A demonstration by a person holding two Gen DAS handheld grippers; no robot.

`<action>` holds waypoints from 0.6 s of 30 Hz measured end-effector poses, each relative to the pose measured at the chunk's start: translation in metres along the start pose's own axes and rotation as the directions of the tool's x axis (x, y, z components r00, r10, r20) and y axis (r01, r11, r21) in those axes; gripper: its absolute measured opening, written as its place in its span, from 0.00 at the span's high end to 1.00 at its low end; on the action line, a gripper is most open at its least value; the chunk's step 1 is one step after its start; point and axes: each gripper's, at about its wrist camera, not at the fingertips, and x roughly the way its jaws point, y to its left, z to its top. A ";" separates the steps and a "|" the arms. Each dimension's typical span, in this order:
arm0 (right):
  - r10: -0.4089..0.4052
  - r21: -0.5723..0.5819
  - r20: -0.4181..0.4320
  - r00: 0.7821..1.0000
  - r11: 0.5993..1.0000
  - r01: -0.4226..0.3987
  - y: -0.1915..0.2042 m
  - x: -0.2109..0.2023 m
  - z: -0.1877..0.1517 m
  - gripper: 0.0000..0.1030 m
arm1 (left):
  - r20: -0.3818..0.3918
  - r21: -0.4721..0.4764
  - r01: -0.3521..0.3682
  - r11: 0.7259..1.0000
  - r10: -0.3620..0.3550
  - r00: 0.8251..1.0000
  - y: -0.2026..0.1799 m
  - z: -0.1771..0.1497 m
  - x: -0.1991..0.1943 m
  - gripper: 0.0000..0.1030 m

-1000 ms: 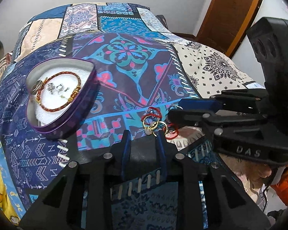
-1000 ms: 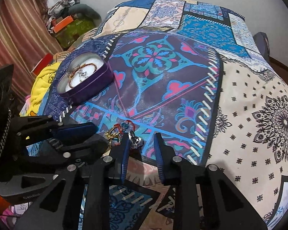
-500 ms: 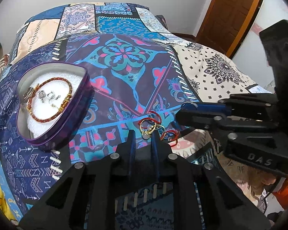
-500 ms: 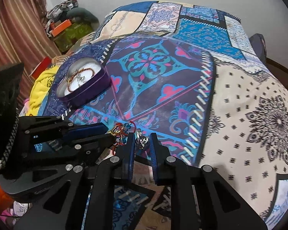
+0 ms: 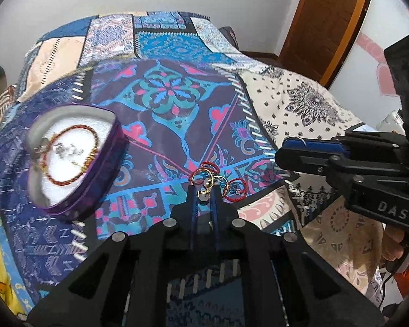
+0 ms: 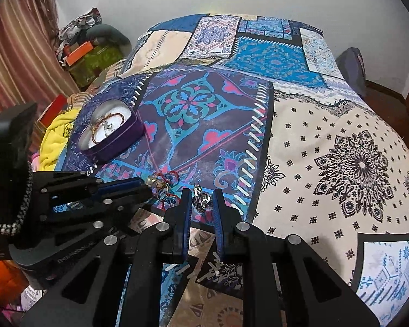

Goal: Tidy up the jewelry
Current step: 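Carry the gold ring and charm over the heart tin and release them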

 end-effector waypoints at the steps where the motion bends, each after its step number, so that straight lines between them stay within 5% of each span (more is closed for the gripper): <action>1: 0.001 -0.001 0.003 1.000 1.000 -0.001 0.000 -0.001 0.001 0.87 | 0.007 0.001 -0.003 1.000 0.003 1.000 0.000 0.000 -0.004 0.93; 18: 0.012 -0.037 0.118 0.993 0.999 -0.007 0.028 -0.032 0.029 0.87 | 0.175 -0.039 -0.046 0.998 0.052 0.983 0.021 0.013 -0.083 0.93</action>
